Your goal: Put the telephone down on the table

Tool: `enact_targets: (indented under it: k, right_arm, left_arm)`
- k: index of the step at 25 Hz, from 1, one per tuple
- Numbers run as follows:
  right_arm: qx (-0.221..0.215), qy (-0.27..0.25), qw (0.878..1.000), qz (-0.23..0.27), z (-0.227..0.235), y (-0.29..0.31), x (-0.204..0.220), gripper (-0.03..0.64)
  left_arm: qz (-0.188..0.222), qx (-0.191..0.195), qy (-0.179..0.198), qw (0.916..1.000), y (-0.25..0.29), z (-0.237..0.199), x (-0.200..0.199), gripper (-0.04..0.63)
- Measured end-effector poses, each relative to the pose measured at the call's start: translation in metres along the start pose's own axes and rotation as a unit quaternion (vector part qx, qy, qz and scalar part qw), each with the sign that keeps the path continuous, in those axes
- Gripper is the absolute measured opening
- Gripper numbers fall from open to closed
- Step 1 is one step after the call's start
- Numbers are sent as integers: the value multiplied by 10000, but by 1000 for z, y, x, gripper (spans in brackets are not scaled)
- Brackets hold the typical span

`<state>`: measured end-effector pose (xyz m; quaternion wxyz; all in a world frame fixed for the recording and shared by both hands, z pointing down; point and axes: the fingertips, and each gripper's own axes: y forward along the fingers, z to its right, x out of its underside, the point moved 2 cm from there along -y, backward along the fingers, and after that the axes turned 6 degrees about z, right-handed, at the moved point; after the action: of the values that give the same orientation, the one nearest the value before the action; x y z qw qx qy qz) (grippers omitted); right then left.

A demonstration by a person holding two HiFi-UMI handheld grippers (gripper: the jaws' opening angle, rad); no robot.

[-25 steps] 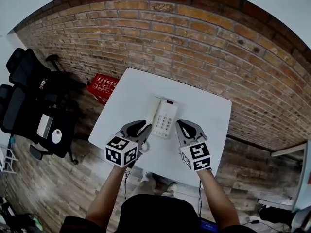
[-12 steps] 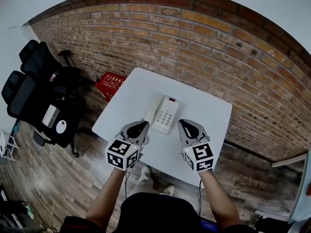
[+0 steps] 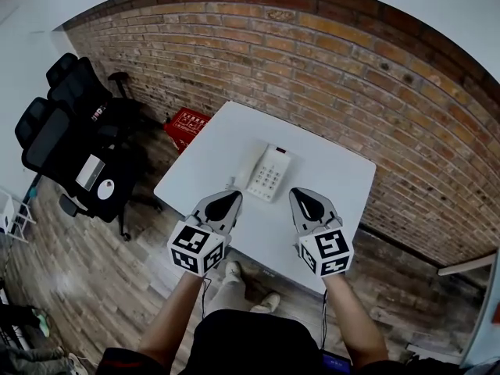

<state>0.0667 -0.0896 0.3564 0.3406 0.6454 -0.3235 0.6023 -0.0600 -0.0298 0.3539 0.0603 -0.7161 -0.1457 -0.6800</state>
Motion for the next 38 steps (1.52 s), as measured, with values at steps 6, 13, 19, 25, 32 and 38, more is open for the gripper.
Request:
enact_targets:
  k: [6, 13, 19, 25, 32, 38]
  right_arm:
    - [-84, 40, 9999, 83, -10, -7, -4, 12]
    - [-148, 26, 9997, 169, -23, -11, -16, 12]
    - [-81, 4, 9997, 221, -40, -9, -26, 12]
    - [104, 152, 9994, 294, -68, -10, -38, 12]
    - [253, 173, 9985, 452, -107, -14, -57, 12]
    - [382, 116, 9980, 488, -134, -20, -65, 12]
  left_arm:
    - [66, 43, 42, 10000, -13, 13, -8, 9]
    - [185, 163, 187, 9995, -15, 10, -25, 9]
    - [316, 268, 166, 9990, -26, 5, -33, 9]
    - [389, 382, 163, 9984, -50, -4, -40, 9]
    - [433, 539, 136, 9975, -85, -13, -44, 9]
    - [519, 679, 154, 9962, -111, -15, -51, 9]
